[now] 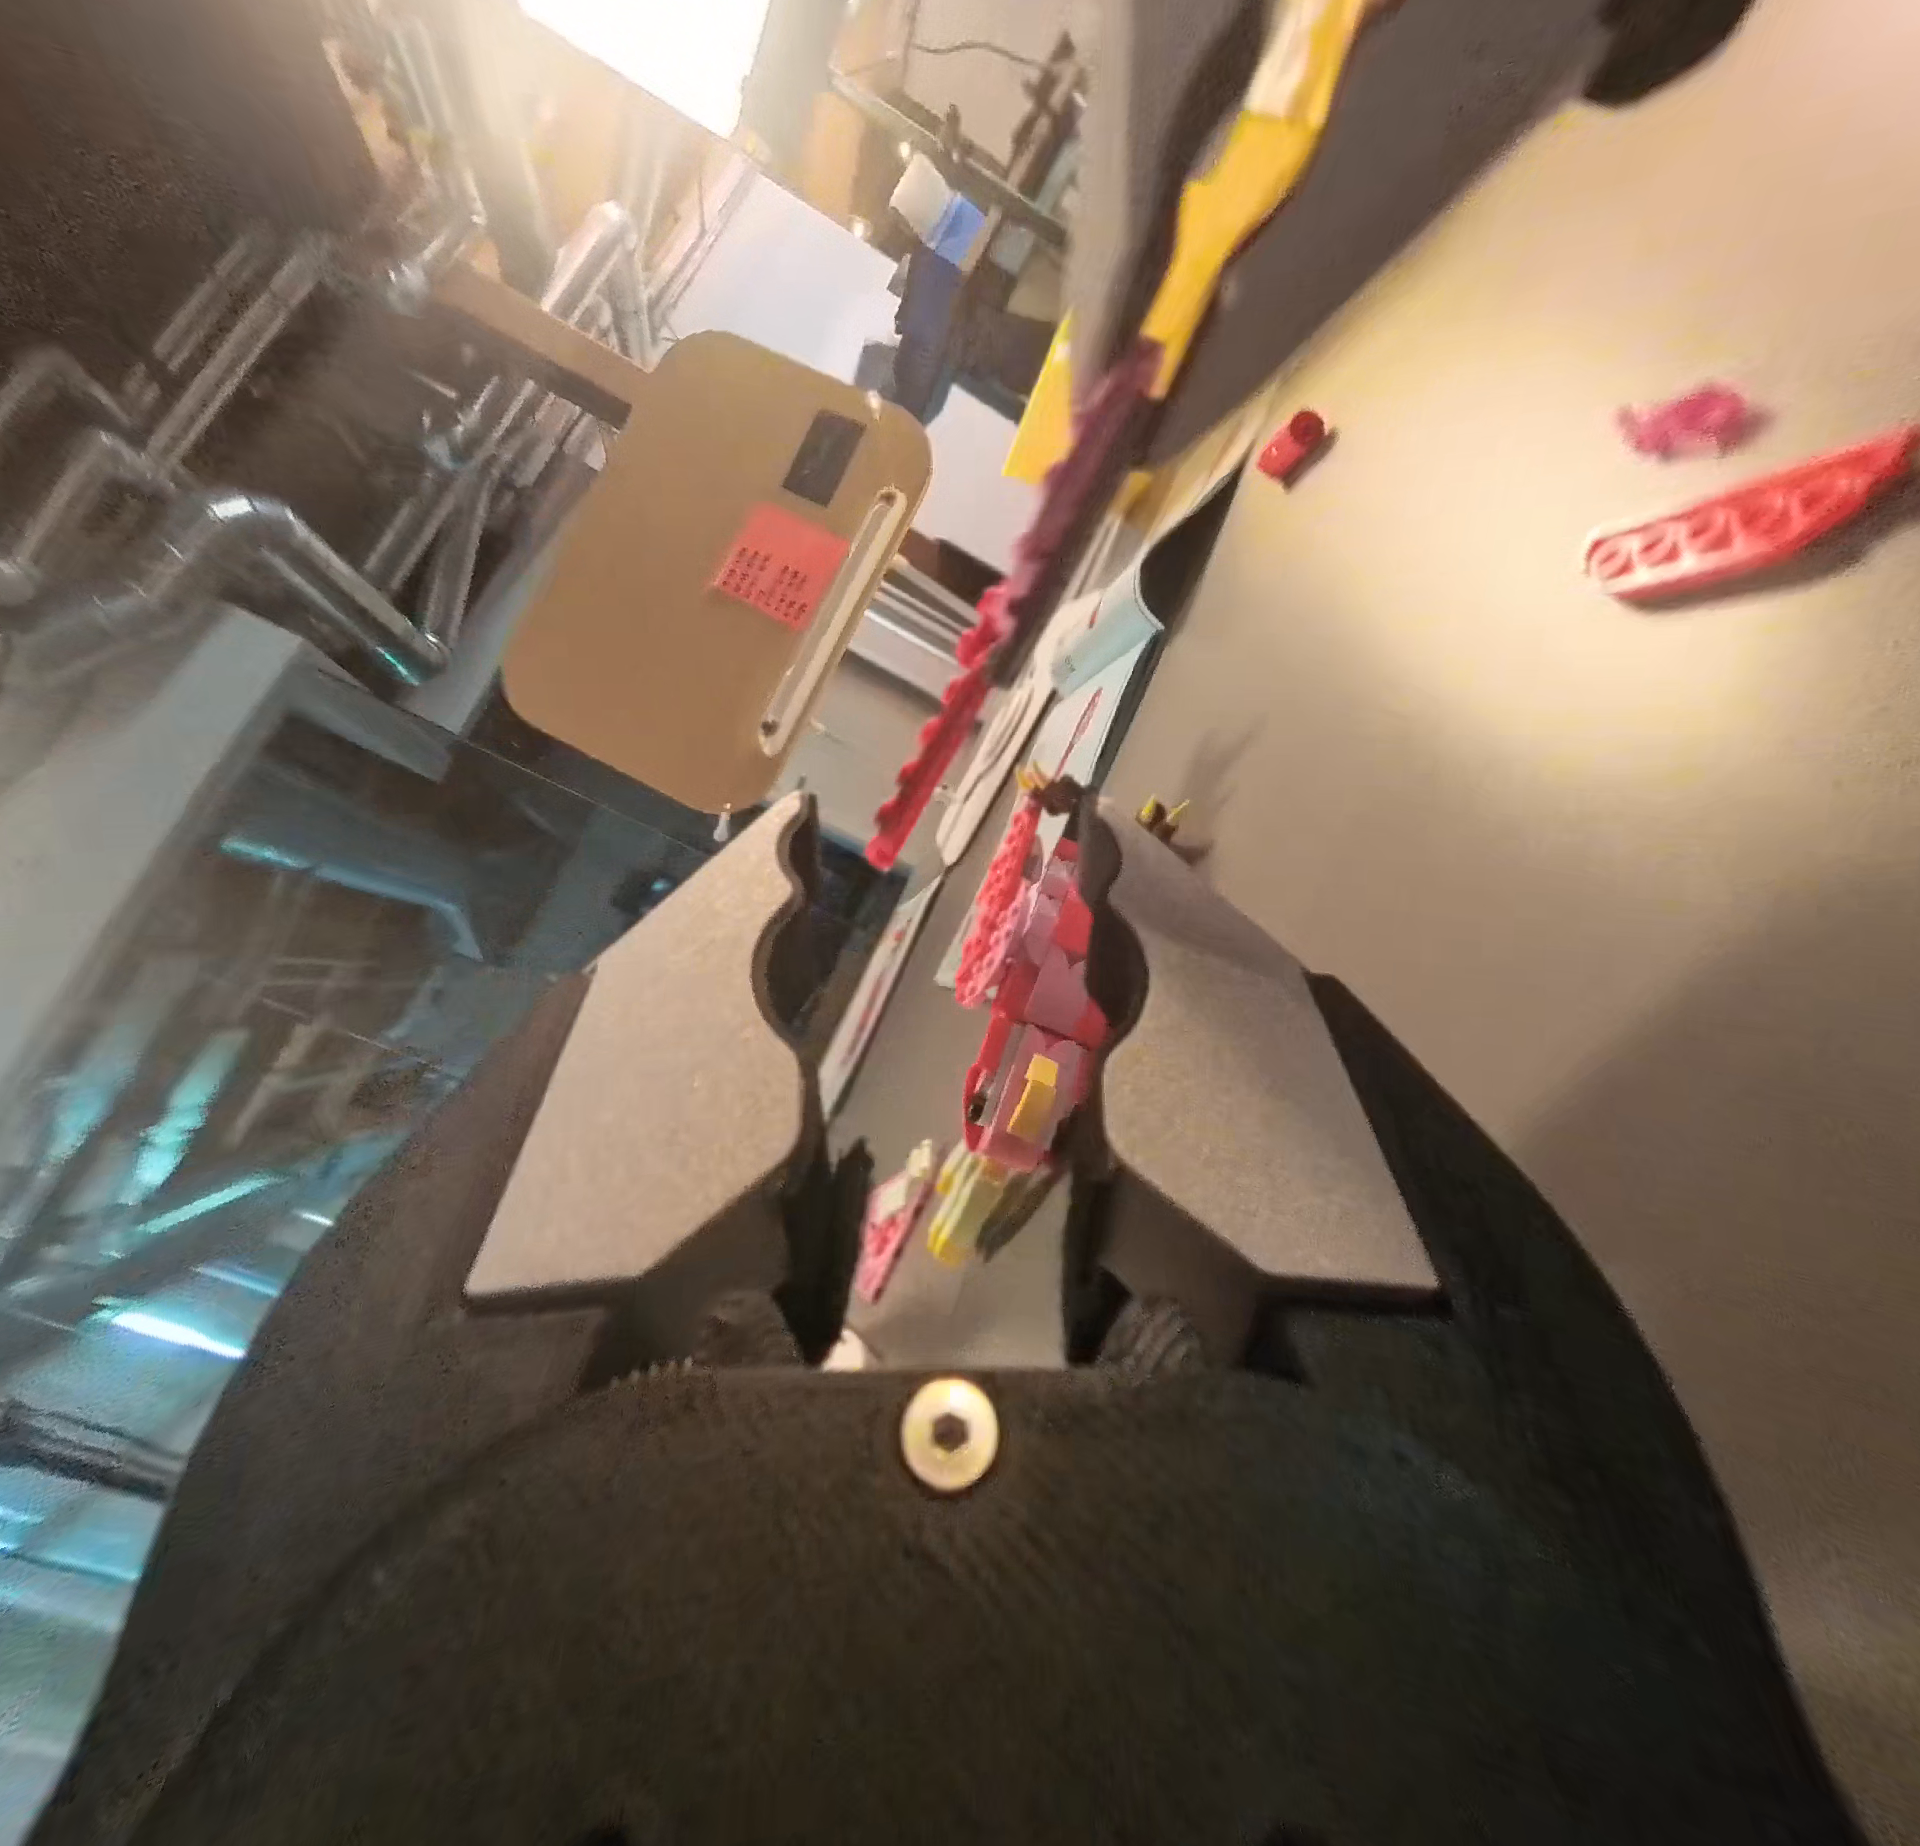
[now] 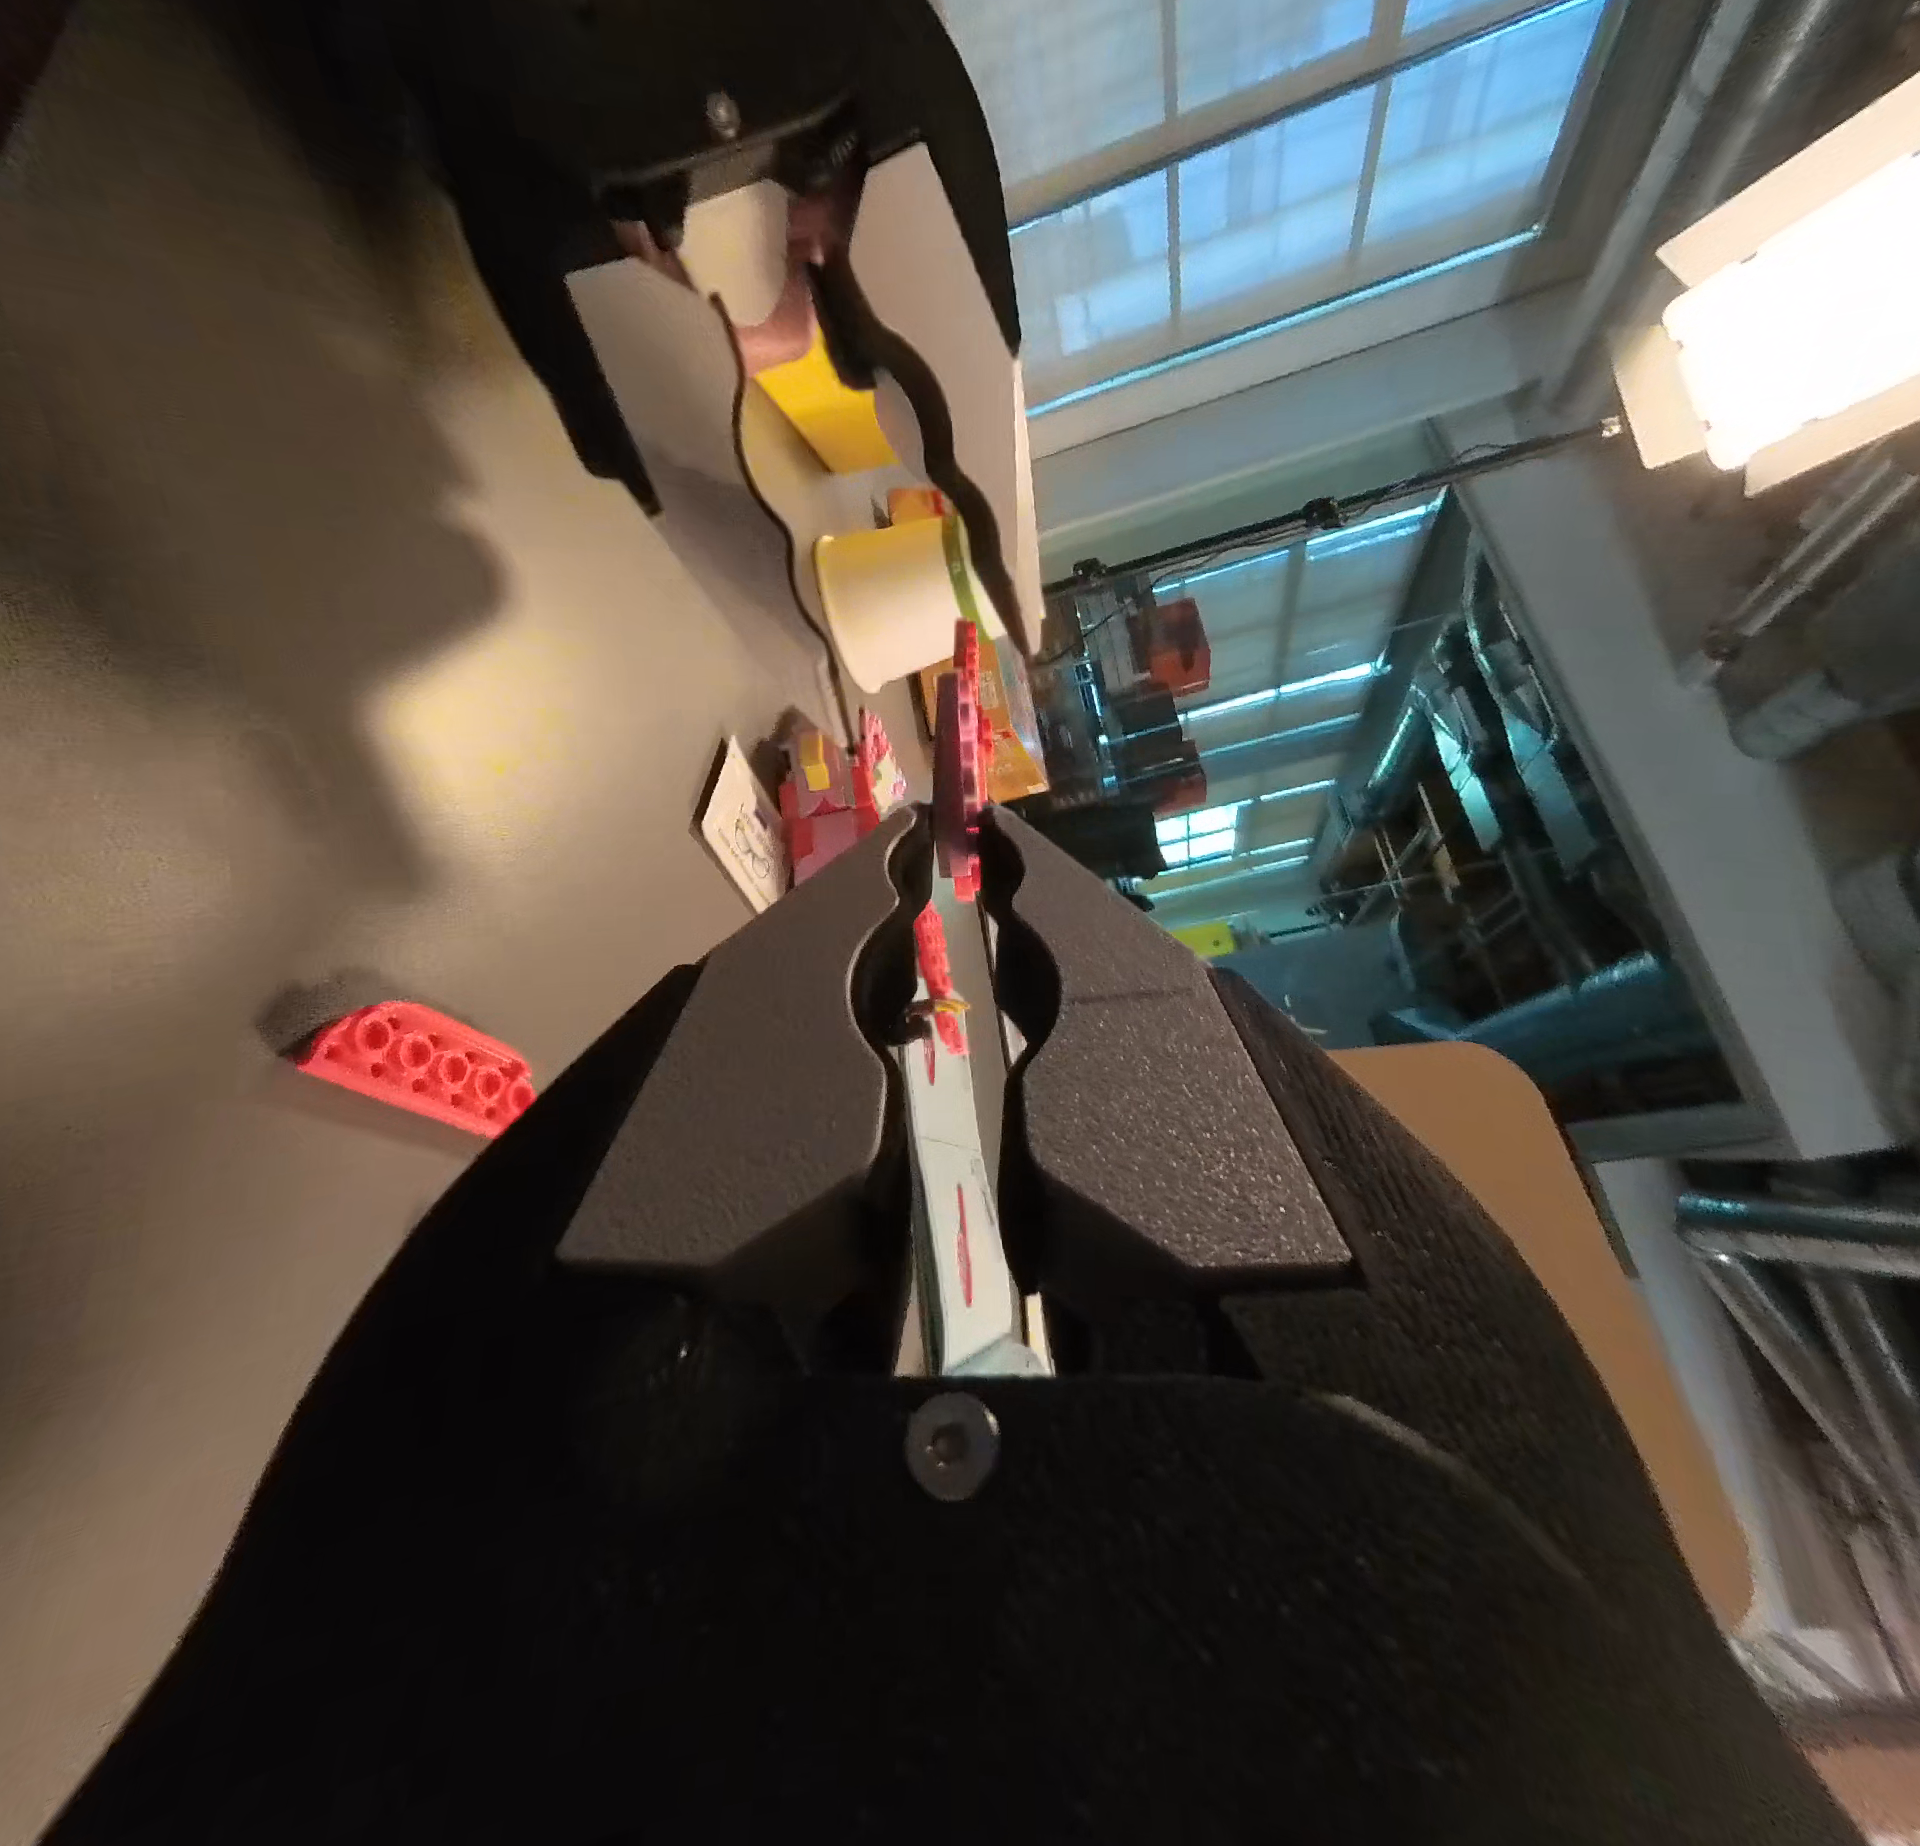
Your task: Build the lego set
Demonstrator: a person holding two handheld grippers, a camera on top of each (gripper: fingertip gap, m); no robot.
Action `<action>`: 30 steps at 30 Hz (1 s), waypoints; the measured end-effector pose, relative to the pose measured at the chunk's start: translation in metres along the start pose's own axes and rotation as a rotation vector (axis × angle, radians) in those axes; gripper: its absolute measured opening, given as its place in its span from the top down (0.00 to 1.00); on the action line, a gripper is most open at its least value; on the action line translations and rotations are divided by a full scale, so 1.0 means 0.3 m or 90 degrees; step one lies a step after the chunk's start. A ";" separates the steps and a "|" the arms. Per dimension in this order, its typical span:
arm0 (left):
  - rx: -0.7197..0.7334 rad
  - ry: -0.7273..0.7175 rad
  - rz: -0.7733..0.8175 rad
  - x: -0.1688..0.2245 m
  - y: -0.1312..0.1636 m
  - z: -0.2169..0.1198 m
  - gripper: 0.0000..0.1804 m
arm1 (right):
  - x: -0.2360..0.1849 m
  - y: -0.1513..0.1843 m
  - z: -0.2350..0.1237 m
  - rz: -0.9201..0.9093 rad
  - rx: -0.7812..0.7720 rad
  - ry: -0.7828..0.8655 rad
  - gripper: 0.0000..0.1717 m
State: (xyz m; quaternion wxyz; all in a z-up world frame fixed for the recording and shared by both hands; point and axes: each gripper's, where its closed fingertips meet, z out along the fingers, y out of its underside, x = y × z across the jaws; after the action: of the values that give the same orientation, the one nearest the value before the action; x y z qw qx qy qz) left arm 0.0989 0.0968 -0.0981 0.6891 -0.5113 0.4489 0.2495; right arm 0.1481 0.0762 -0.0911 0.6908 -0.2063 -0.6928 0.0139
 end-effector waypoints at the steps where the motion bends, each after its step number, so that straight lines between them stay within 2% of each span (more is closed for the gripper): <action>1: 0.010 0.001 -0.034 -0.012 -0.004 -0.005 0.73 | 0.005 0.003 -0.007 0.007 0.001 -0.001 0.97; 4: 0.024 0.013 -0.139 -0.033 -0.004 -0.015 0.73 | 0.061 0.039 -0.037 0.043 -0.022 0.040 0.97; 7: 0.011 0.032 -0.182 -0.023 0.010 -0.008 0.74 | 0.085 0.183 -0.080 0.020 -0.147 0.056 0.97; 12: -0.010 0.068 -0.137 0.040 0.002 0.008 0.76 | -0.055 0.377 -0.178 -0.128 -0.281 -0.076 0.97; 18: -0.021 0.098 -0.128 0.073 0.008 0.013 0.78 | -0.140 0.474 -0.294 -0.195 -0.303 -0.188 0.96; 20: -0.026 0.098 -0.136 0.070 0.013 0.012 0.78 | -0.155 0.490 -0.328 -0.172 -0.320 -0.219 0.87; 23: -0.035 0.094 -0.142 0.065 0.023 0.012 0.79 | -0.154 0.515 -0.398 -0.087 -0.370 -0.244 0.85; 25: -0.042 0.096 -0.146 0.066 0.029 0.013 0.79 | -0.144 0.547 -0.467 0.025 -0.416 -0.237 0.82; 28: -0.045 0.095 -0.145 0.065 0.033 0.014 0.80 | -0.120 0.559 -0.539 0.262 -0.463 -0.176 0.81; 30: -0.043 0.096 -0.145 0.065 0.032 0.013 0.81 | -0.132 0.473 -0.513 0.469 -0.455 -0.153 0.85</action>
State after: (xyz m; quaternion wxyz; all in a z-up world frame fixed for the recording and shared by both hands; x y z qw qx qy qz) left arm 0.1019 0.1016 -0.1194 0.6595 -0.5992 0.4298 0.1457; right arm 0.3326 0.1529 -0.1649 0.4421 -0.6560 -0.6102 0.0425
